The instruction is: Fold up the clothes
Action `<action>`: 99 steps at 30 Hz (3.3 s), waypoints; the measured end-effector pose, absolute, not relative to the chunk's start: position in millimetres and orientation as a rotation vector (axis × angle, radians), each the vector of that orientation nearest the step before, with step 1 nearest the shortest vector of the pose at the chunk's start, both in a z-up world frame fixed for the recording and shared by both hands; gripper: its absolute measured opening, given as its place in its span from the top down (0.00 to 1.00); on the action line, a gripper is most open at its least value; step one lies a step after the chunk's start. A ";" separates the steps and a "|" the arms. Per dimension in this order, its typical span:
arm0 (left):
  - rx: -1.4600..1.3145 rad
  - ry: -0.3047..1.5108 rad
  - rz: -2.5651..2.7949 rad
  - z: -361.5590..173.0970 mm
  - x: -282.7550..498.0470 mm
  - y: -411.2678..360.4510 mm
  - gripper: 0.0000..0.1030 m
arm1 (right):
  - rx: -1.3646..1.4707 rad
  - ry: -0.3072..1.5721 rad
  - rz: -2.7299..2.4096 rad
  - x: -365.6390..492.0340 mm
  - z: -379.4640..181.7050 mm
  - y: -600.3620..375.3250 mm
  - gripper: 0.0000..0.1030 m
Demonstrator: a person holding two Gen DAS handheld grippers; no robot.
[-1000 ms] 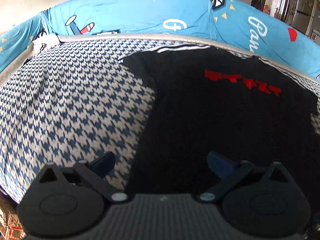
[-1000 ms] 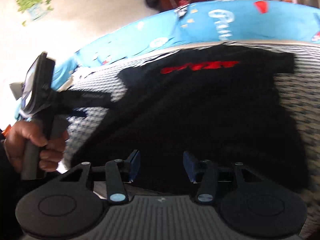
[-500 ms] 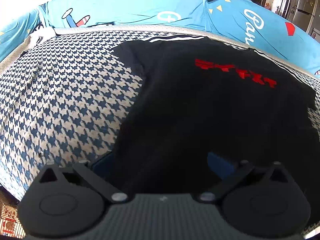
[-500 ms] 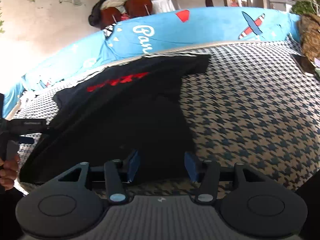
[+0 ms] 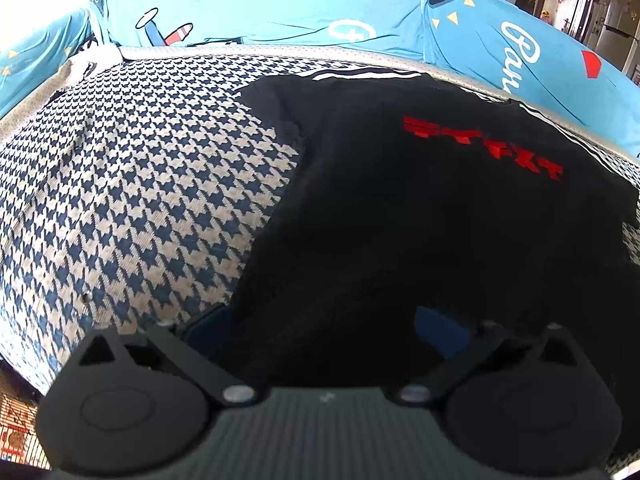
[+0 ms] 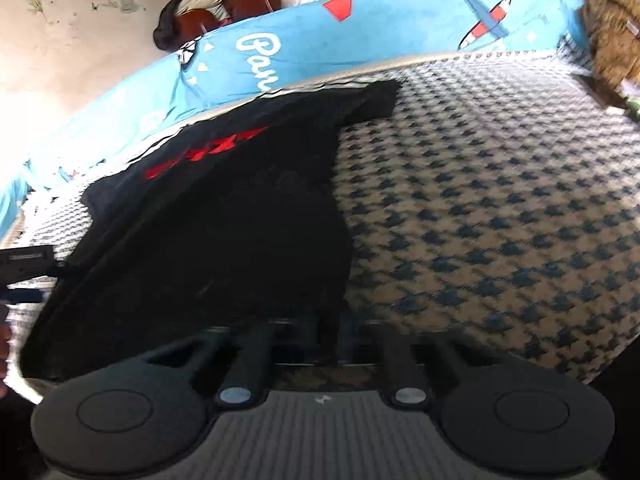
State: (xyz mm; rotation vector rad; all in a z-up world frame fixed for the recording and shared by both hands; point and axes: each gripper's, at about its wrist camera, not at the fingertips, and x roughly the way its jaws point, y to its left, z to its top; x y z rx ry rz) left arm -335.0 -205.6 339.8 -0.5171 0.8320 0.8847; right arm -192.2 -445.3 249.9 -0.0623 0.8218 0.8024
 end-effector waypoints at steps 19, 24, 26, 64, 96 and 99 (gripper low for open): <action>-0.560 0.808 0.941 339.2 -347.1 -200.2 0.00 | -0.061 0.862 0.663 -204.8 279.4 -481.3 0.79; -0.563 0.811 0.939 338.1 -347.8 -200.2 0.00 | 0.051 0.932 0.677 -194.4 267.5 -482.3 0.56; -0.568 0.810 0.938 337.9 -347.9 -200.0 0.00 | 0.067 0.927 0.678 -192.6 264.3 -481.2 0.48; -0.569 0.841 1.004 333.1 -354.0 -195.2 0.00 | -0.080 0.809 0.543 -206.3 289.8 -473.2 0.80; -0.365 0.897 0.786 325.4 -296.1 -250.9 0.00 | -0.192 0.836 0.870 -135.2 280.4 -373.6 0.54; -0.347 0.906 0.787 323.2 -295.3 -256.1 0.00 | -0.221 0.838 0.840 -124.3 277.6 -371.5 0.54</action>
